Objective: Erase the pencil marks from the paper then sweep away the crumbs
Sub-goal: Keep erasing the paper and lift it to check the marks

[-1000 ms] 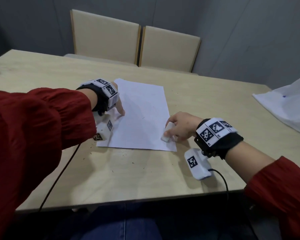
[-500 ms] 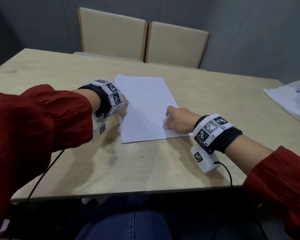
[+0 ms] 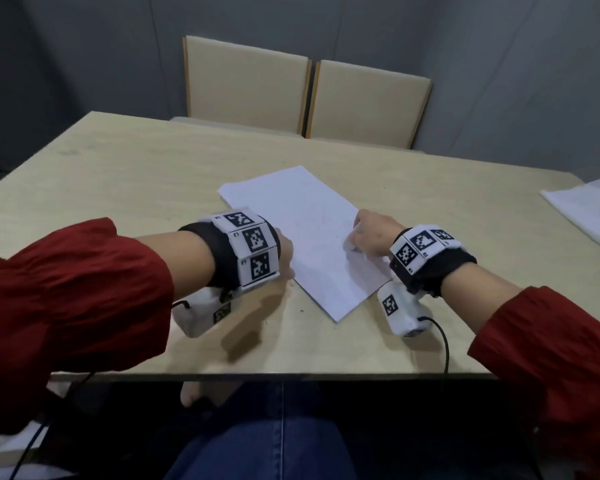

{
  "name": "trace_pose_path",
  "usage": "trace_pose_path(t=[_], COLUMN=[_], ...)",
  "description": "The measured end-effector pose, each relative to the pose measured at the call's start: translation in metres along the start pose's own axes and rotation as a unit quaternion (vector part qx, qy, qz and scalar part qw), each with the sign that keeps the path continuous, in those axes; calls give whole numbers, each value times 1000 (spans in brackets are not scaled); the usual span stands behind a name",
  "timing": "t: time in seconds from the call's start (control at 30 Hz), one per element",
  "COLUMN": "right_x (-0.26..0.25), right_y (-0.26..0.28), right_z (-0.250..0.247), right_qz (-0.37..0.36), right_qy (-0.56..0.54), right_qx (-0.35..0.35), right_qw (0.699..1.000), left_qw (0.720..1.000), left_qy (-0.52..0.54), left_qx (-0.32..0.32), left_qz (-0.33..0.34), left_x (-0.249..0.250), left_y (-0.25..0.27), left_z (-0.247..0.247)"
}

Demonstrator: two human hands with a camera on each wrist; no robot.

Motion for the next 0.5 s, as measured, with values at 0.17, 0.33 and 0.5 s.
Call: trace_pose_path(t=[0.17,0.33,0.5], right_x=[6,7,-11], right_y=[-2,-10,-9], right_z=[-10,-16,-26], right_qz=[-6,-57,-87], right_qy=[-8,26,62], right_qx=[-38,-75,-62], right_qw=[999,995,992], left_qw=[997,996,999], left_qy=[58,68,23], left_qx=[50,63,30], left_qz=[27,6,-20], left_x=[-7,-30,-34], left_y=[11,-3,-11], left_z=[-17,-14,7])
Point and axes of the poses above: each hand's wrist, its own y-axis away from the middle knuckle, its own z-axis out of the palm, x = y × z, the point moved 9 cm from there along -y, towards the middle knuckle, and after that the axes turned 13 degrees about -y, right-handed, at the moved point
